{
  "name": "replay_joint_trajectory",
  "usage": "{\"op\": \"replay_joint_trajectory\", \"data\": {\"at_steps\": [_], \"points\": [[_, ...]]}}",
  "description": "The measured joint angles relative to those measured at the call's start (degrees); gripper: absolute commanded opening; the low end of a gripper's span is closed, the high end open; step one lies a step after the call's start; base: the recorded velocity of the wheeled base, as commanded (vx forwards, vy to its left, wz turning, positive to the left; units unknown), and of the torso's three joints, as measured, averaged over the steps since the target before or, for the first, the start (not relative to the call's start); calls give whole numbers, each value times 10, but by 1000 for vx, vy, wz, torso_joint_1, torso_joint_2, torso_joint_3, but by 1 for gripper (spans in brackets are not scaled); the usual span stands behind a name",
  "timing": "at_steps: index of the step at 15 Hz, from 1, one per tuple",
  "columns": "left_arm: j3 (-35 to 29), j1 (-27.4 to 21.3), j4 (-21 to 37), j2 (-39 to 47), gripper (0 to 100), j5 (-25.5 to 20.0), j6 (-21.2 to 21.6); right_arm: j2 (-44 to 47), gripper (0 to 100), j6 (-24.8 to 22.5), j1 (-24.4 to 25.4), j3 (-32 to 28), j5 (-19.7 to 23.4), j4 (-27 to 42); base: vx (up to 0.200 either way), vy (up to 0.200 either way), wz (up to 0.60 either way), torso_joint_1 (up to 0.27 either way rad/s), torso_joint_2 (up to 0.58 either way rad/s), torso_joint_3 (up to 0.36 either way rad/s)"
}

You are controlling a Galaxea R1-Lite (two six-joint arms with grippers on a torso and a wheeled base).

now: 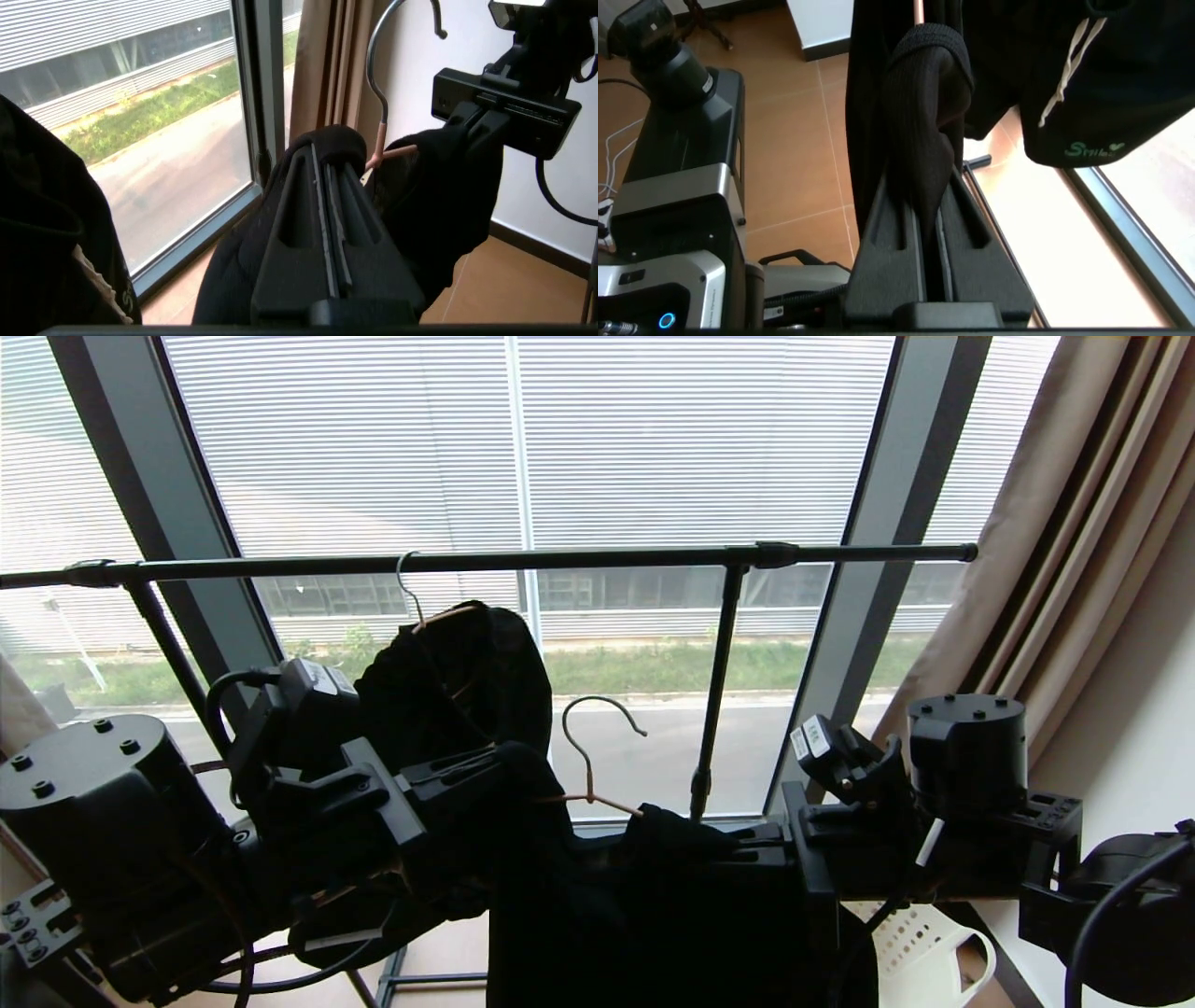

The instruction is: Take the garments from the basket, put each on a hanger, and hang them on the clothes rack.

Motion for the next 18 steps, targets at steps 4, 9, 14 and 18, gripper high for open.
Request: {"op": "replay_joint_trajectory", "data": {"at_steps": [4, 9, 14, 18], "points": [[2, 0, -2, 0, 0, 0, 0, 1, 0, 0, 0, 1, 0, 0, 0, 0, 0, 0, 0, 0], [5, 0, -2, 0, 0, -1, 1, 1, 0, 0, 0, 0, 0, 0, 0, 0, 0, 0, 0, 0], [11, 0, -2, 0, 0, -3, 5, 2, 0, 0, 0, 0, 0, -1, 0, 0, 0, 0, 0, 0], [15, 1, -4, 2, 100, -4, 5, 3, 0, 0, 0, -2, 0, -2, 0, 0, 0, 0, 0, 0]]}}
